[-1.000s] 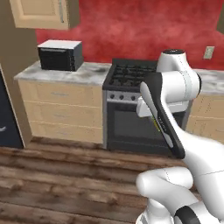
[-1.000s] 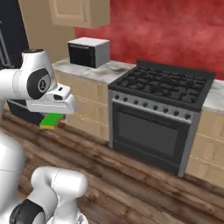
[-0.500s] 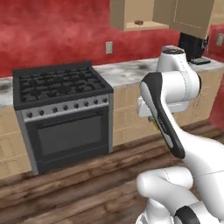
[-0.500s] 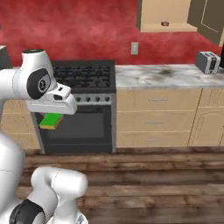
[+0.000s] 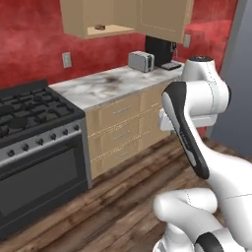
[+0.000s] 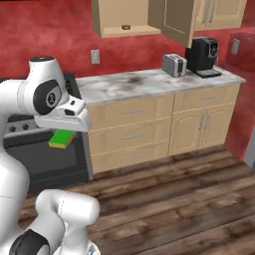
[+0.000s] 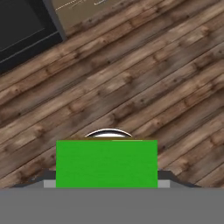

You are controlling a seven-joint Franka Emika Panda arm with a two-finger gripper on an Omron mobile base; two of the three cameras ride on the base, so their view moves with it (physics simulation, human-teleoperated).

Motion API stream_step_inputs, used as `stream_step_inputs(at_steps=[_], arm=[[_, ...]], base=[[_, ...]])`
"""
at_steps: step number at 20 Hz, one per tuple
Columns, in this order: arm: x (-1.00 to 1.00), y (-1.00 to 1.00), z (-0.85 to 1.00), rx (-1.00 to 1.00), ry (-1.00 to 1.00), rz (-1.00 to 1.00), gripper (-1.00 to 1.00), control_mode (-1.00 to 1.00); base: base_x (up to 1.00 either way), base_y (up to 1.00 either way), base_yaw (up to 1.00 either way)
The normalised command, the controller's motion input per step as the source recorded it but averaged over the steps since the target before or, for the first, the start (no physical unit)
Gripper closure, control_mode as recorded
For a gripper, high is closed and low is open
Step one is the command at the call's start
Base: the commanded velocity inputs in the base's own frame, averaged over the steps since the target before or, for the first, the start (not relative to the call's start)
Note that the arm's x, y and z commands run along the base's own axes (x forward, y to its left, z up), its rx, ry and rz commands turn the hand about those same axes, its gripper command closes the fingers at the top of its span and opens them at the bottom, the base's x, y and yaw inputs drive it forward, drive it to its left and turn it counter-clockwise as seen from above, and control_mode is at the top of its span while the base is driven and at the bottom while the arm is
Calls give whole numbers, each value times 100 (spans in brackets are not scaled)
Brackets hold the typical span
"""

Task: Pick up the sponge and bar soap from the sink, and place them back in the cabinet, and close the cabinet door.

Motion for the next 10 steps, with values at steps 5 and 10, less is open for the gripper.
stream_step_inputs(at_steps=[5, 10], arm=[[0, 0, 0, 0, 0, 0, 100, 100], [0, 0, 0, 0, 0, 0, 100, 100]], base=[[100, 4, -2], [91, -5, -2]])
